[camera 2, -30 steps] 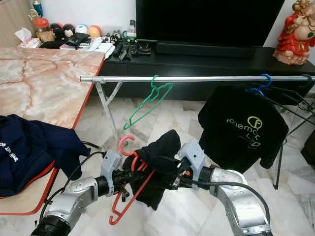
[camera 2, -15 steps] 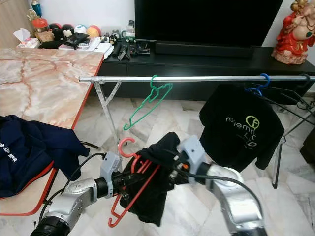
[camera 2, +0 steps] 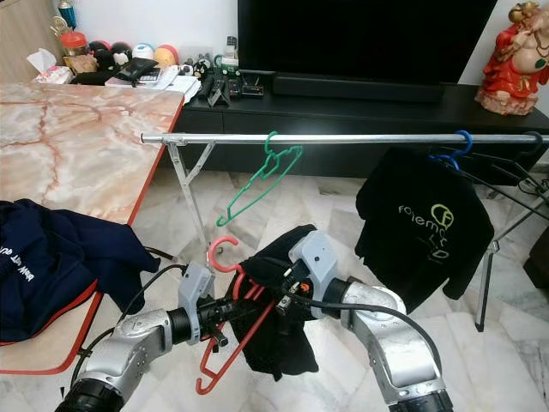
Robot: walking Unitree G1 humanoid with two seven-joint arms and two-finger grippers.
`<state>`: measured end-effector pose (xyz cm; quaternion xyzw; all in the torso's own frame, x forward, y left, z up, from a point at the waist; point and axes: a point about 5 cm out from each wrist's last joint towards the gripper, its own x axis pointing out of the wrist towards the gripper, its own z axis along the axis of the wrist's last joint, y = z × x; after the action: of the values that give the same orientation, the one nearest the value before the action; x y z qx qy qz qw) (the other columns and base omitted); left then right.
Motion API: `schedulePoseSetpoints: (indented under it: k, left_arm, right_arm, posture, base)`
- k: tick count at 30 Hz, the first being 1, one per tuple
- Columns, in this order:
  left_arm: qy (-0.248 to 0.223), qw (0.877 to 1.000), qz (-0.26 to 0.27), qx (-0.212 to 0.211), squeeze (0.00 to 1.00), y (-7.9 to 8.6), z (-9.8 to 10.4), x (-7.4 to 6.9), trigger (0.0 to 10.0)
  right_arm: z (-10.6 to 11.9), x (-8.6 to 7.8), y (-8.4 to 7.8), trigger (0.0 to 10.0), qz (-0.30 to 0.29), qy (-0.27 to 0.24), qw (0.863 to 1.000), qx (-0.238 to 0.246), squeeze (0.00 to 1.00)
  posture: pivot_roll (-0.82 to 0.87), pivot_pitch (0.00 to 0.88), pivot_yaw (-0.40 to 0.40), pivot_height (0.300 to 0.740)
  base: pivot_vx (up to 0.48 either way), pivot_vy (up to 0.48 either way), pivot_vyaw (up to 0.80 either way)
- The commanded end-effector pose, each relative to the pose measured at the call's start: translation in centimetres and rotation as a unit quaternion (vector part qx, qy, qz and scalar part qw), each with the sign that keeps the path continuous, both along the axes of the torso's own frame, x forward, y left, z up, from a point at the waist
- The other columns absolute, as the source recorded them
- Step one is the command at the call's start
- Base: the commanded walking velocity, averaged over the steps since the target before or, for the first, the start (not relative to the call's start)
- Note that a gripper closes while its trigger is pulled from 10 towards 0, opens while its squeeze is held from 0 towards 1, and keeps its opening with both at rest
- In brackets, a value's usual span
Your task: Hang hanger
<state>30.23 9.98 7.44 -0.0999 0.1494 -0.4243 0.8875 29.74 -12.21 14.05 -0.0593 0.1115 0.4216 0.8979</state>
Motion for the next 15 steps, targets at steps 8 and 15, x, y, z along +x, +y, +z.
schedulePoseSetpoints:
  k: [8, 15]
  left_arm:
    - [-0.021, 0.998, 0.040, -0.039, 0.00, -0.3, 1.1, 0.8, 10.0]
    - [-0.025, 0.992, 0.071, -0.097, 0.00, -0.7, 2.3, 1.5, 10.0]
  right_arm:
    - [1.0, -0.4, 0.4, 10.0, -0.106, 0.010, 0.994, 0.030, 1.00]
    - [1.6, -0.8, 0.2, 10.0, -0.099, 0.031, 0.991, 0.079, 1.00]
  posture:
    - [-0.02, 0.069, -0.052, 0.740]
    - [-0.03, 0.072, -0.054, 0.740]
  base:
    - [0.000, 0.000, 0.00]
    - [0.000, 0.000, 0.00]
